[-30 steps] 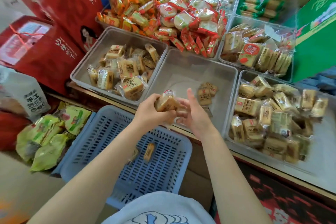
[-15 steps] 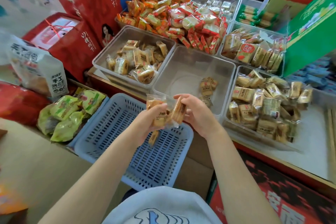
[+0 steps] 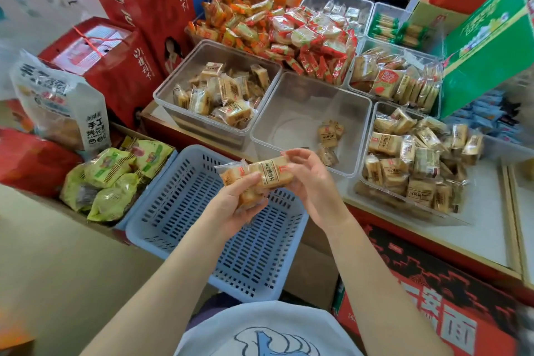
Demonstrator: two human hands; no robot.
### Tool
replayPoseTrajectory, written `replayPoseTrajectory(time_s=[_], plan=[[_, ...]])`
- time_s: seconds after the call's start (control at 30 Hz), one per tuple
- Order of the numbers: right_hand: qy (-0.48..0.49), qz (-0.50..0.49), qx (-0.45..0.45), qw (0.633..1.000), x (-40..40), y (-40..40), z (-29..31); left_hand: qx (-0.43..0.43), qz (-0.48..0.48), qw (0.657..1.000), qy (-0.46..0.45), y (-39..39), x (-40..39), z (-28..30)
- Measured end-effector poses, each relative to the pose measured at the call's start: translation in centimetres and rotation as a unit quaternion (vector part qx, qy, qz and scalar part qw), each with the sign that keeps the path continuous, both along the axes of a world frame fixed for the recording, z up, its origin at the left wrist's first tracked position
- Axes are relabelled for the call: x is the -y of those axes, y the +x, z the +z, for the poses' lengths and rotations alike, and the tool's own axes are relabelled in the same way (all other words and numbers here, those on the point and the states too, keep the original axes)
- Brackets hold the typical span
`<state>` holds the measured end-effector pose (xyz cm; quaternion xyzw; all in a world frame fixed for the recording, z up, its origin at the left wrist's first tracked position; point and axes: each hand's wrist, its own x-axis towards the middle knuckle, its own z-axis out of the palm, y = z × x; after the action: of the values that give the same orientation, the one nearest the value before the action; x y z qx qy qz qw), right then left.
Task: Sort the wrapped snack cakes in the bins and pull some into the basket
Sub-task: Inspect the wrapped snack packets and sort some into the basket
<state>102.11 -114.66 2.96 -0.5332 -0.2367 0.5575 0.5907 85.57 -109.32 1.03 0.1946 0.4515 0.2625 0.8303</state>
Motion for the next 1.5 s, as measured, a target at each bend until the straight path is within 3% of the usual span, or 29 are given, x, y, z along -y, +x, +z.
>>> replayPoseTrajectory(time_s=[0.17,0.3,0.4,0.57,0.8,1.0,1.33,1.5], plan=[[-0.069,-0.022,0.079,0.994,-1.7,-1.6,-0.7,-0.021,-0.057,0.993,0.102,-2.7,-2.1,-0.2],[-0.079,-0.053,0.100,0.990,-3.2,-3.1,-1.2,-0.040,-0.070,0.988,0.134,-3.9,-3.2,-0.1],[-0.084,-0.076,0.168,0.979,-3.9,-3.8,-2.2,-0.078,-0.055,0.982,0.165,-4.5,-4.0,-0.4],[-0.084,-0.092,0.297,0.947,-4.3,-4.0,-2.5,-0.087,-0.016,0.982,0.165,-5.0,-4.9,-0.8],[-0.078,-0.039,0.365,0.927,-5.2,-3.4,-0.9,-0.105,-0.035,0.982,0.150,-3.6,-6.0,0.0],[-0.081,-0.082,0.341,0.933,-5.3,-2.1,-0.3,-0.081,-0.026,0.988,0.128,-2.5,-6.2,1.2],[-0.086,-0.137,0.144,0.976,-5.3,-0.9,1.1,-0.068,-0.017,0.992,0.105,-1.5,-6.2,1.2],[-0.070,-0.099,0.148,0.981,-5.0,-1.3,1.5,-0.078,-0.019,0.992,0.093,-1.9,-6.0,1.0]])
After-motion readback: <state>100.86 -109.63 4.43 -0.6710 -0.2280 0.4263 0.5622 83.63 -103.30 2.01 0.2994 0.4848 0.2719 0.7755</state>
